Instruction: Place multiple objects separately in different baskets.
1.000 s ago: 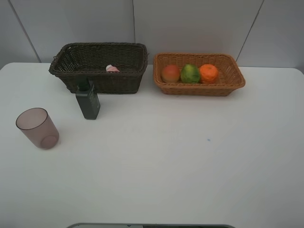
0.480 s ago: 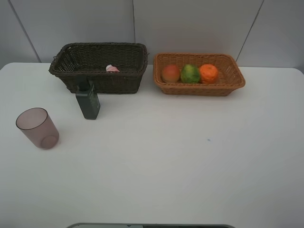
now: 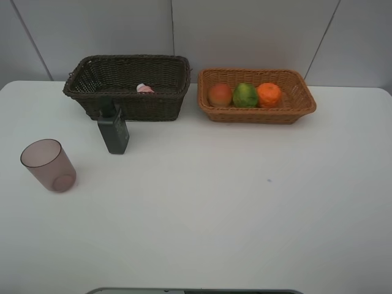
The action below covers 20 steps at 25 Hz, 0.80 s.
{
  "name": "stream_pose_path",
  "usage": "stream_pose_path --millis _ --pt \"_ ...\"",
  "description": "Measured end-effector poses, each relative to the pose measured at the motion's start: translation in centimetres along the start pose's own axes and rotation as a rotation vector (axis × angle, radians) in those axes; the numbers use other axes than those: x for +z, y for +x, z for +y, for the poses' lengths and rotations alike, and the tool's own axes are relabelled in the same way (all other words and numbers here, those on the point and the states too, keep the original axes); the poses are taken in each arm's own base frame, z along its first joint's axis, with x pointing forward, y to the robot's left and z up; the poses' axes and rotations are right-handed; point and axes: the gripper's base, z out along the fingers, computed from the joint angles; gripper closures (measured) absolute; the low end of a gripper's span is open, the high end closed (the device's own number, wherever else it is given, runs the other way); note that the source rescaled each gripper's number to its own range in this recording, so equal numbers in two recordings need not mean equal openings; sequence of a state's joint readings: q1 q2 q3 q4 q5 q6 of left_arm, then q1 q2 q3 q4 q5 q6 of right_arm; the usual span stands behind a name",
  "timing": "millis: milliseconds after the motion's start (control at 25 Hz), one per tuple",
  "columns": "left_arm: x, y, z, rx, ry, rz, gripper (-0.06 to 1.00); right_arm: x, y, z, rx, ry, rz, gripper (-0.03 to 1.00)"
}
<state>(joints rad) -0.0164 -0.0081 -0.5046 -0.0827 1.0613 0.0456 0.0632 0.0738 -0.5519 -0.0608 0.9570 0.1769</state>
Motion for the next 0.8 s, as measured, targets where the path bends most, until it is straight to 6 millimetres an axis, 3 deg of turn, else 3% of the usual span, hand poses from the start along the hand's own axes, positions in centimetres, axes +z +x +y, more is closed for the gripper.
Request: stream_pose_path --millis 200,800 --pt "0.0 0.0 0.0 0.0 0.0 0.0 -0.05 -1.1 0.5 -0.1 0.003 -0.009 -0.068 0.01" --pt "0.0 0.0 0.0 0.0 0.0 0.0 -0.05 -0.6 1.9 -0.7 -0.026 0.056 0.047 0.01"
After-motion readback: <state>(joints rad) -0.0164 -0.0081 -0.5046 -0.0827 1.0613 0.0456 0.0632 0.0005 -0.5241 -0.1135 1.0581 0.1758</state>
